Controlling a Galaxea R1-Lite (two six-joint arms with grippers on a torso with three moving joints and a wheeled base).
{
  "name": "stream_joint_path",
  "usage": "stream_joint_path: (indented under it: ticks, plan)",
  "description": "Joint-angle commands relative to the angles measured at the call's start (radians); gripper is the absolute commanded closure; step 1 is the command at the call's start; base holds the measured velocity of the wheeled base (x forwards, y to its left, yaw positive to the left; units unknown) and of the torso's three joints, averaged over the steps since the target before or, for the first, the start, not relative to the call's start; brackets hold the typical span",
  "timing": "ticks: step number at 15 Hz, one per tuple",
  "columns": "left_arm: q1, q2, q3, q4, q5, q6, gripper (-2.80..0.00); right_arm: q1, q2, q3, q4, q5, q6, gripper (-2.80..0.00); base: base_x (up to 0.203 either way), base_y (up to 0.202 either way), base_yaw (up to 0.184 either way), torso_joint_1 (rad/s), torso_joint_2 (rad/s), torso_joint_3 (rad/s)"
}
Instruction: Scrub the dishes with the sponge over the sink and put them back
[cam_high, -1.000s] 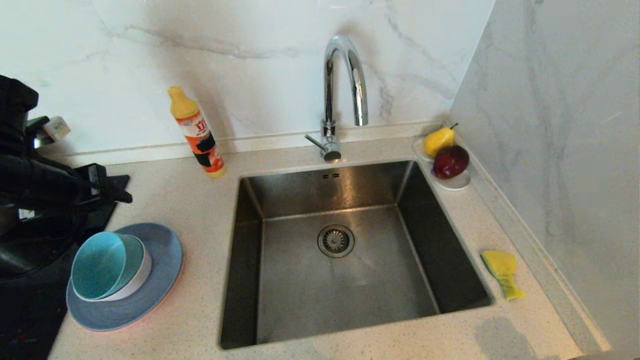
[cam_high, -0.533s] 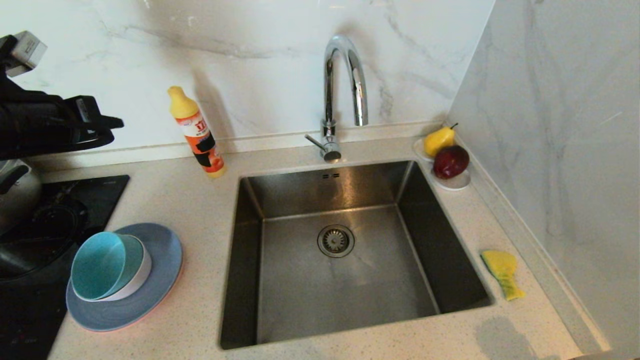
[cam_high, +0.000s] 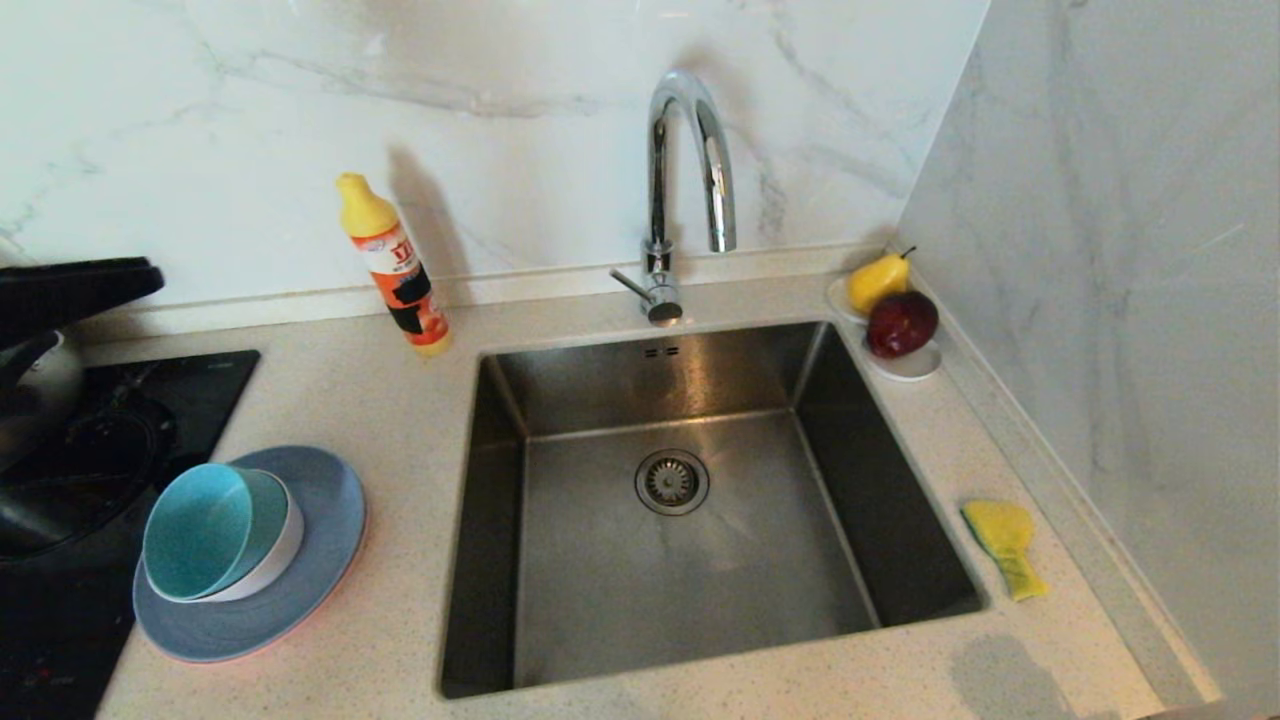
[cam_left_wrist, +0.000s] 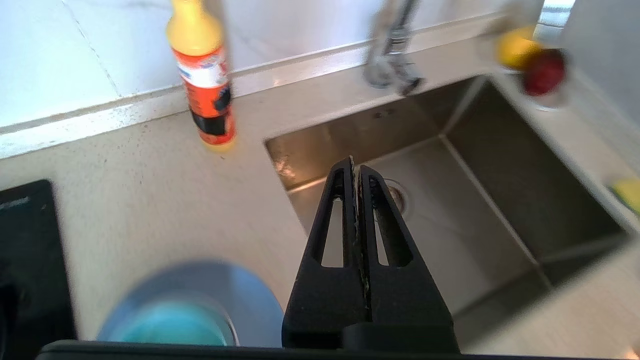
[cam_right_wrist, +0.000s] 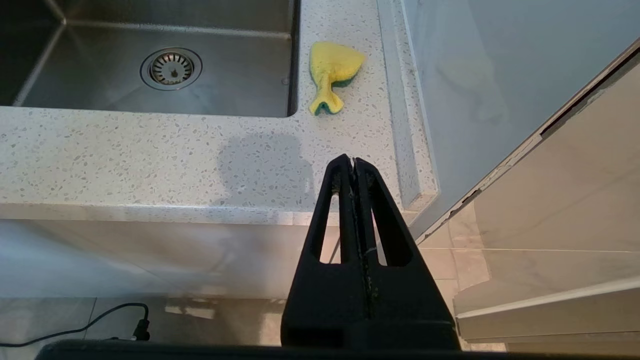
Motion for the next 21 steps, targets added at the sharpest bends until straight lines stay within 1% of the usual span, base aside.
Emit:
stream_joint_path:
  ticks: [1,3,4,6,8,11,12,13,14,15,16,17,18,20,21]
  plan:
    - [-0.001,-0.359,0.182,0.006,-0.013,-0.004,0.0,0.0,0.001,0.0,0.0,0.0,-0.001,0.0,0.0,0.0,0.0,0.0,0.0,0.0]
    - [-0.001,-0.529,0.358,0.021,-0.017,-0.012,0.0,0.001,0.001,0.0,0.0,0.0,-0.001,0.0,0.0,0.0,0.0,0.0,0.0,0.0]
    - [-0.001,-0.599,0.43,0.029,-0.007,-0.024,0.0,0.001,0.001,0.0,0.0,0.0,-0.001,0.0,0.0,0.0,0.0,0.0,0.0,0.0]
    - [-0.001,-0.685,0.565,0.04,0.051,-0.038,0.0,-0.001,0.001,0.0,0.0,0.0,-0.001,0.0,0.0,0.0,0.0,0.0,0.0,0.0]
    - [-0.001,-0.726,0.654,0.039,0.092,-0.039,0.0,-0.001,0.001,0.0,0.0,0.0,-0.001,0.0,0.0,0.0,0.0,0.0,0.0,0.0]
    - [-0.001,-0.73,0.704,0.043,0.173,0.013,0.0,-0.001,0.001,0.0,0.0,0.0,-0.001,0.0,0.0,0.0,0.0,0.0,0.0,0.0]
    - [-0.001,-0.73,0.734,0.035,0.21,0.046,0.0,0.001,0.001,0.0,0.0,0.0,-0.001,0.0,0.0,0.0,0.0,0.0,0.0,0.0]
    - [-0.001,-0.731,0.767,0.022,0.276,0.073,0.0,0.001,0.001,0.0,0.0,0.0,-0.001,0.0,0.0,0.0,0.0,0.0,0.0,0.0]
    - [-0.004,-0.73,0.807,-0.007,0.364,0.08,0.0,-0.001,0.001,0.0,0.0,0.0,-0.001,0.0,0.0,0.0,0.0,0.0,0.0,0.0]
    - [-0.006,-0.73,0.867,-0.043,0.424,0.081,0.0,-0.001,0.001,0.0,0.0,0.0,-0.001,0.0,0.0,0.0,0.0,0.0,0.0,0.0]
    - [-0.011,-0.73,0.924,-0.074,0.475,0.077,0.0,0.001,0.001,0.0,0.0,0.0,-0.001,0.0,0.0,0.0,0.0,0.0,0.0,0.0]
    - [-0.039,-0.743,0.946,-0.071,0.499,0.058,0.0,-0.001,0.001,0.0,0.0,0.0,-0.001,0.0,0.0,0.0,0.0,0.0,0.0,0.0]
    - [-0.082,-0.787,0.945,-0.057,0.507,0.045,0.0,0.001,0.001,0.0,0.0,-0.001,0.002,0.0,0.0,0.0,0.0,0.0,0.0,0.0]
    - [-0.107,-0.946,0.942,-0.024,0.47,0.064,0.0,0.001,0.003,0.0,0.0,-0.001,0.005,0.0,0.0,0.0,0.0,0.0,0.0,0.0]
    - [-0.116,-0.997,0.942,-0.004,0.458,0.072,0.0,0.001,0.001,0.001,-0.001,0.0,0.003,0.0,0.0,0.0,0.0,0.0,0.0,0.0]
